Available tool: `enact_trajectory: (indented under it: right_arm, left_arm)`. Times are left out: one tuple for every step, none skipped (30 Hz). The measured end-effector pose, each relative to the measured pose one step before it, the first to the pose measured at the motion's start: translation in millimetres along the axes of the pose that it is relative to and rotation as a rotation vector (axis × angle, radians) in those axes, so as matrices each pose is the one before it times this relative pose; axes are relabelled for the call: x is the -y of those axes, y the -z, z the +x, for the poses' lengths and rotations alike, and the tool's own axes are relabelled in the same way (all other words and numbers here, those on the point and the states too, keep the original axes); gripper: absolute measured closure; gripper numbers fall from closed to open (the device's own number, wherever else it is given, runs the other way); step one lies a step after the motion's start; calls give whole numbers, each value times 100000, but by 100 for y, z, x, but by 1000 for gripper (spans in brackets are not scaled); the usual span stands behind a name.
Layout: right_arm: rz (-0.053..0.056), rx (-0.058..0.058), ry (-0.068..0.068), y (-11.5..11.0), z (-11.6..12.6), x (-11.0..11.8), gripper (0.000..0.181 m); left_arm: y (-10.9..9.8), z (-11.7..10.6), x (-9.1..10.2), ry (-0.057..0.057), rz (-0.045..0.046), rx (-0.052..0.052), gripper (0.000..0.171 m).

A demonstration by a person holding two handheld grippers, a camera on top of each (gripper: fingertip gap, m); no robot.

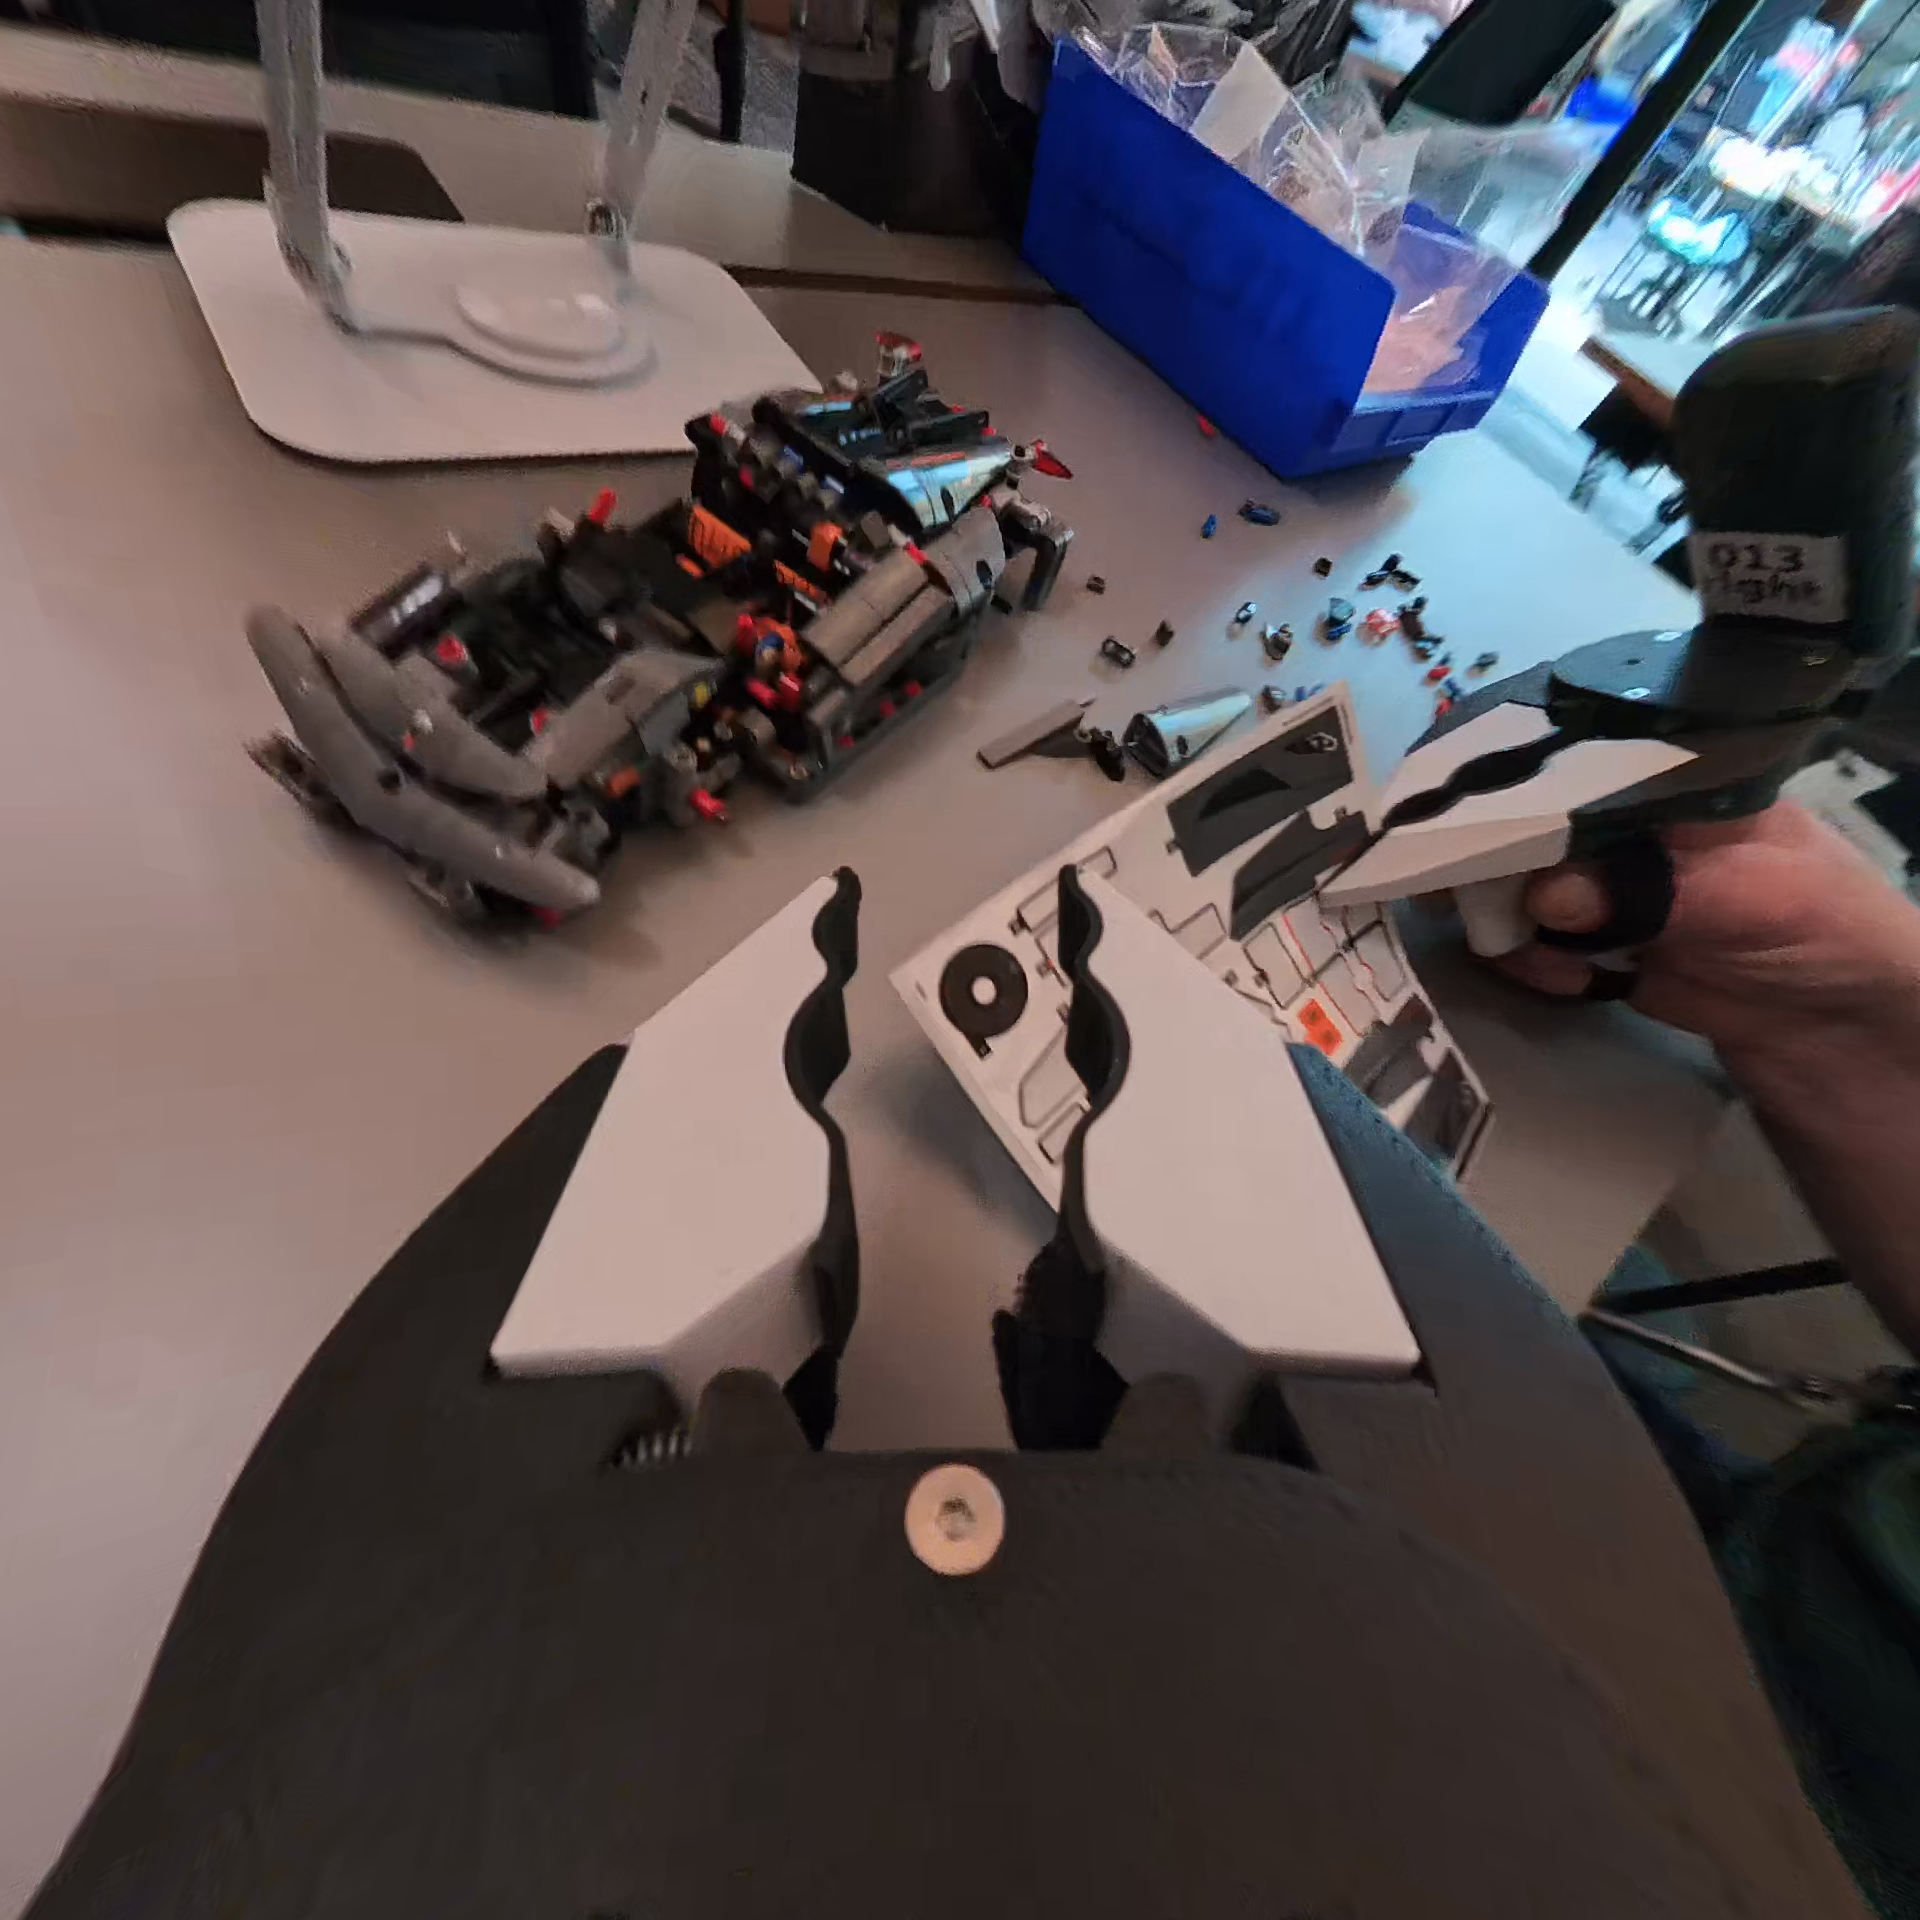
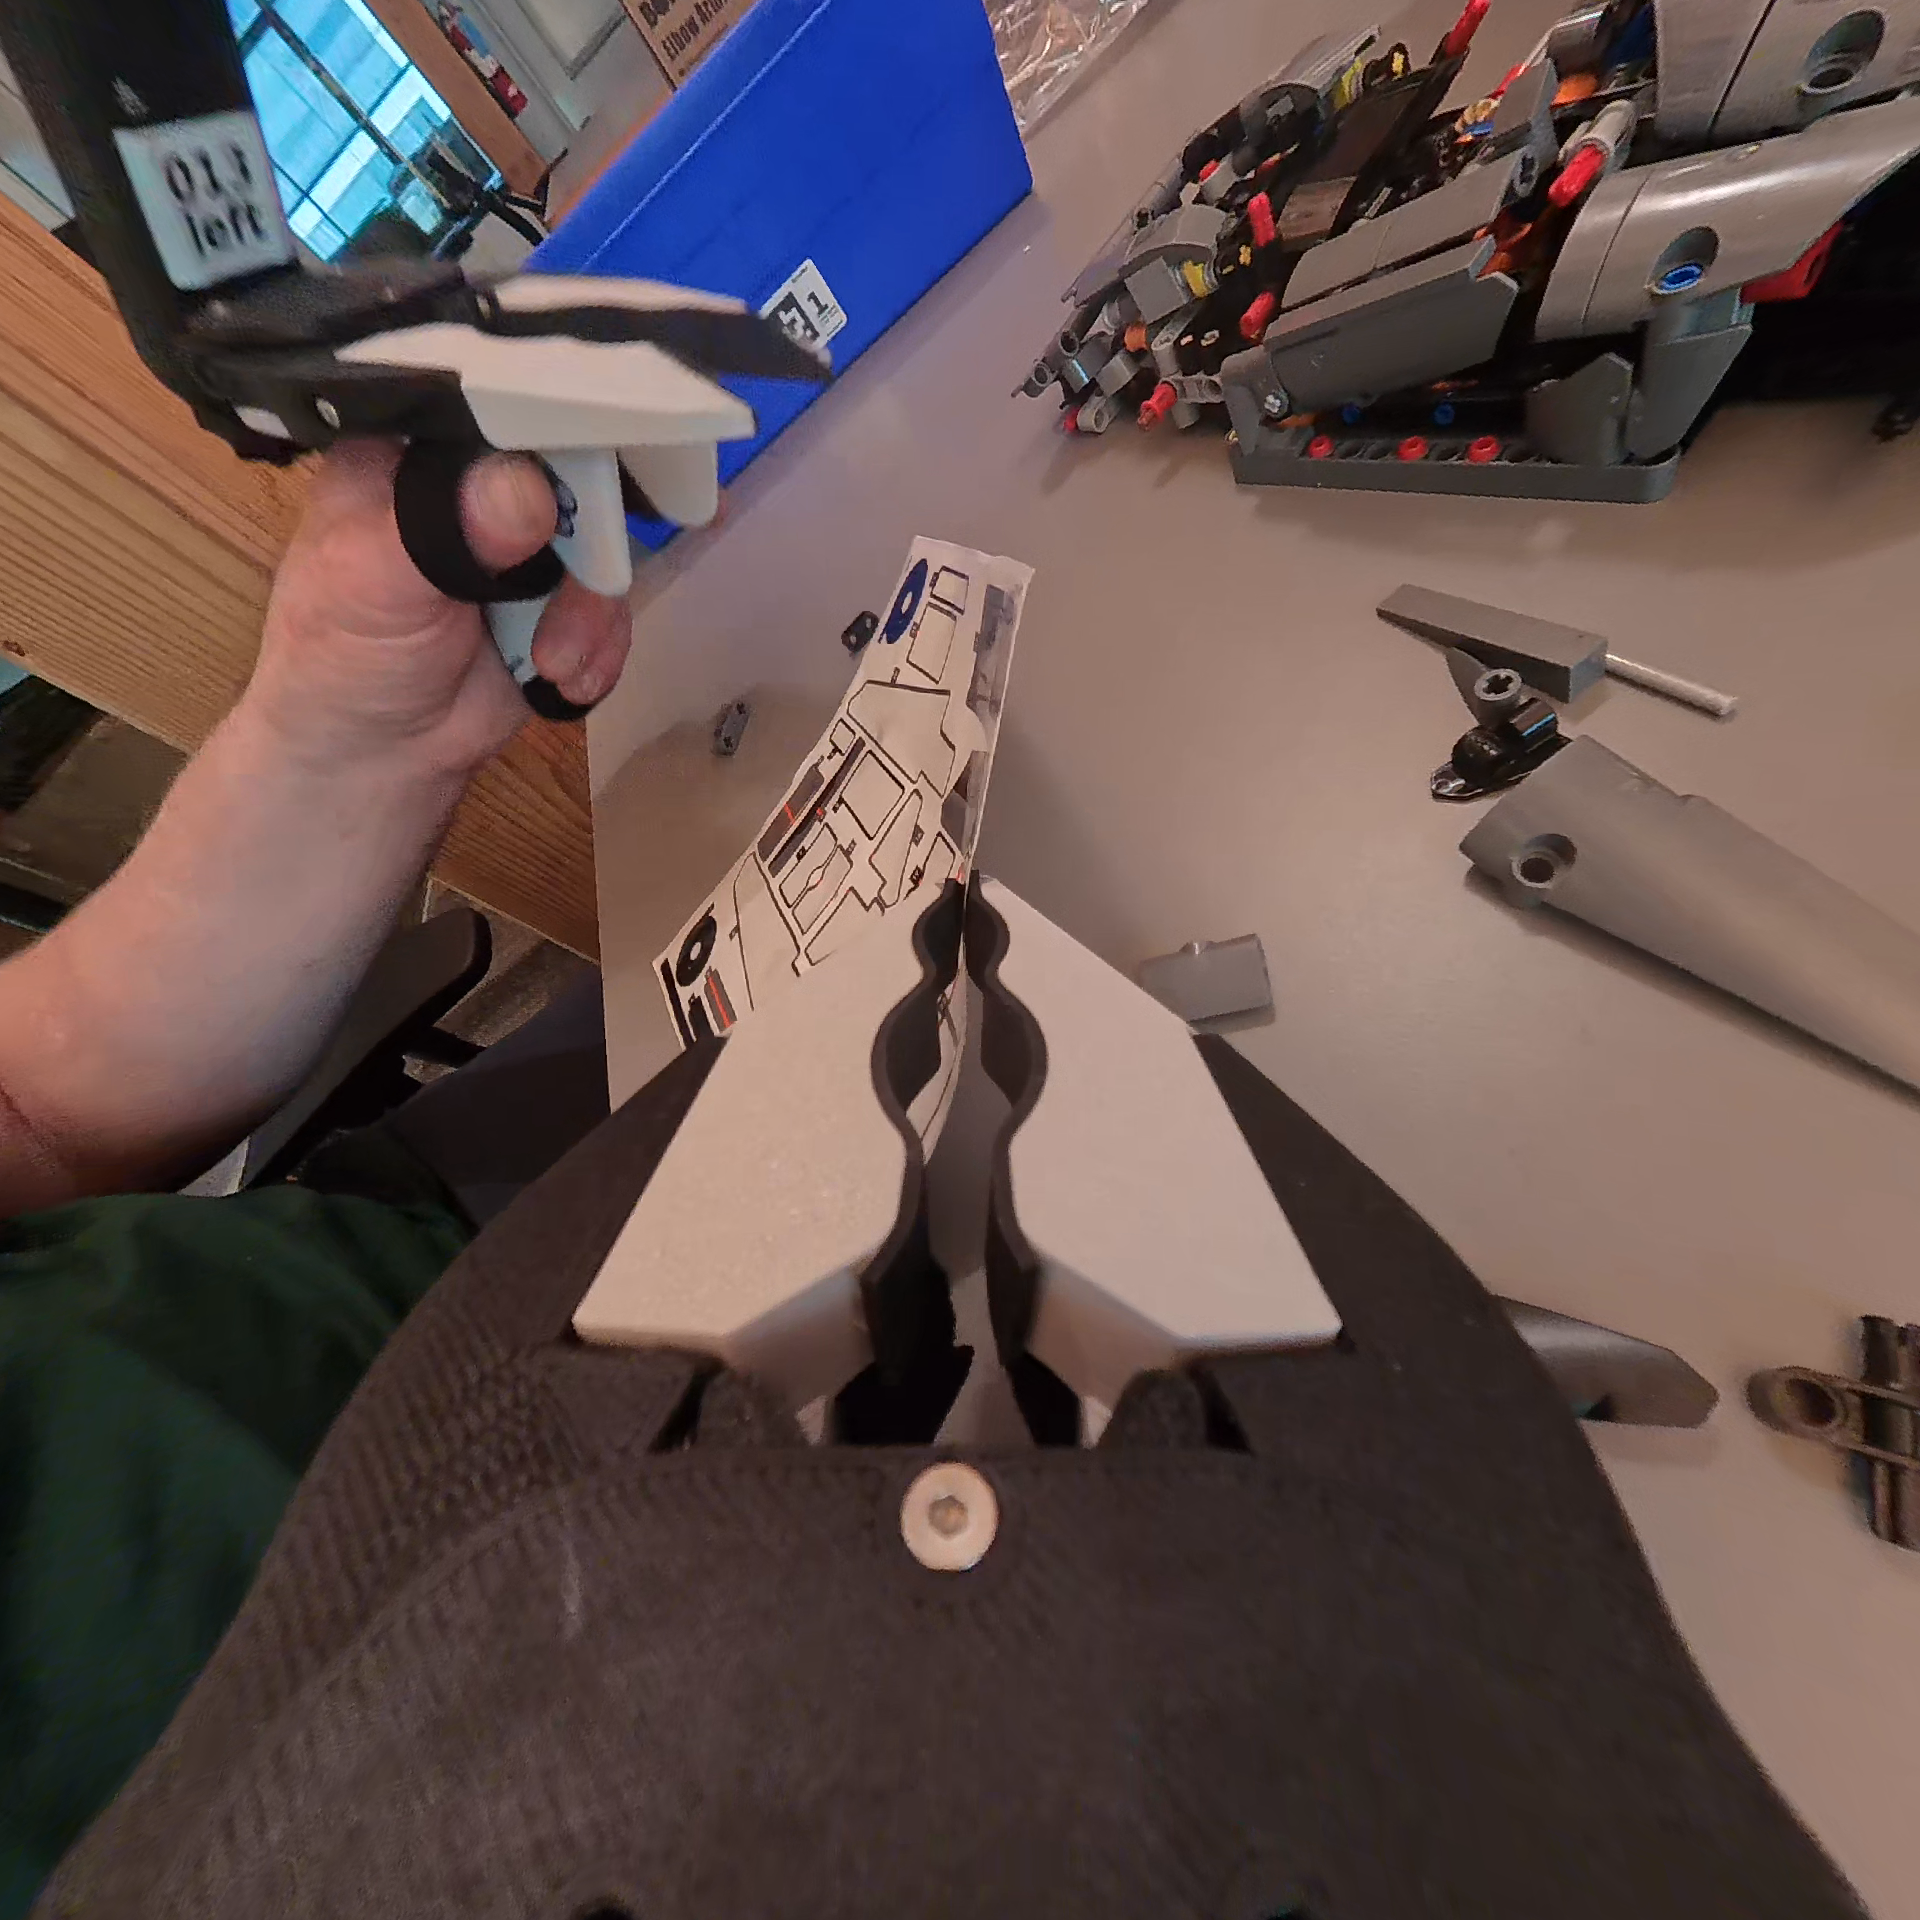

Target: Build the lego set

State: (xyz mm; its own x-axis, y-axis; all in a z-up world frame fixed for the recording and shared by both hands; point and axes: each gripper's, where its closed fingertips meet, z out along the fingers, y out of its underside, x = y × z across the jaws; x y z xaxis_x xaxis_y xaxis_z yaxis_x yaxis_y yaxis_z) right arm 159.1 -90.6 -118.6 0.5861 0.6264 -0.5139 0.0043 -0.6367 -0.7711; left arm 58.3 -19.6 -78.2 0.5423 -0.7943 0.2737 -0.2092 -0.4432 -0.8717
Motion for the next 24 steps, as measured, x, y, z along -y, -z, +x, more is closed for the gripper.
enact_trajectory:
  right_arm:
    - [-232, 137, 190, -24, -35, -32, 181]
    - [-102, 193, 115, 4, -31, -21, 181]
    - [-15, 326, -19, 9, -41, -2, 181]
    - [55, 465, -217, 21, -28, 5, 181]
    - [64, 463, -206, 41, -22, -1, 181]
    - [90, 298, -154, 36, -8, -3, 181]
    - [81, 133, -167, 48, 15, 3, 181]
    - [-63, -139, -250, 34, 65, -19, 181]
    - [100, 175, -180, 39, 2, 6, 181]
    - [185, 122, -143, 45, 13, 26, 181]
    - [163, 139, -75, 26, -8, 17, 181]
    - [103, 58, -31, 14, -5, 8, 181]
    - [-104, -174, -46, -9, 27, -16, 181]
    - [-210, 25, 150, -18, -16, -30, 181]
    - [-215, 6, 159, -26, -18, -30, 181]
    - [-51, 67, 135, -5, -23, -6, 181]
    - [65, 165, 43, 12, -26, 10, 181]
    - [77, 238, 4, 15, -28, 4, 181]
    - [66, 251, 37, 12, -38, 10, 181]
    - [110, 244, 30, 13, -27, 9, 181]
    - [134, 210, 4, 19, -36, 14, 181]
    - [78, 223, -16, 11, -21, 11, 181]
    - [5, 221, -21, 16, -21, 1, 181]
    - [-4, 180, -7, 0, -26, -1, 181]
  left_arm:
    - [-469, -34, 698, -6341, -1198, 2765, 133]
    - [-603, -92, 721, -7446, -1302, 3448, 131]
    - [-732, 23, 735, -7954, -1052, 2631, 131]
    - [-863, -69, 641, -7645, -1192, 2737, 129]
    - [-951, -170, 465, -7452, -1699, 2839, 128]
    - [-1011, -103, 304, -6790, -2005, 1808, 128]
    - [-1033, -19, 219, -5485, -1687, 767, 128]
    - [-1040, -36, 52, -4511, -2168, 543, 127]
    - [-1005, -94, -85, -4012, -2626, 689, 126]
    - [-948, -142, -109, -3247, -2215, 849, 126]
    - [-897, -40, -196, -2592, -2270, 74, 126]
    - [-817, -76, -292, -1896, -2780, 136, 126]
    - [-688, -69, -162, -1598, -1803, 87, 127]
    - [-578, 63, -108, -1408, -1300, -844, 128]
    - [-507, 272, -182, -773, -1833, -2213, 130]
    - [-469, 248, -292, -432, -2567, -2069, 130]
    - [-353, -76, -189, -849, -1663, 429, 130]
    - [-213, -100, -25, -1463, -324, 977, 133]
    - [-87, -157, 3, -931, -134, 1333, 137]
    - [-10, -184, 0, -78, -255, 985, 141]
    - [-10, -10, 33, 644, -29, -560, 141]
    - [-6, -16, 37, 493, 210, -514, 141]
    - [-3, -9, 12, 215, 320, -337, 142]
    - [0, 5, 3, 372, 199, -334, 142]
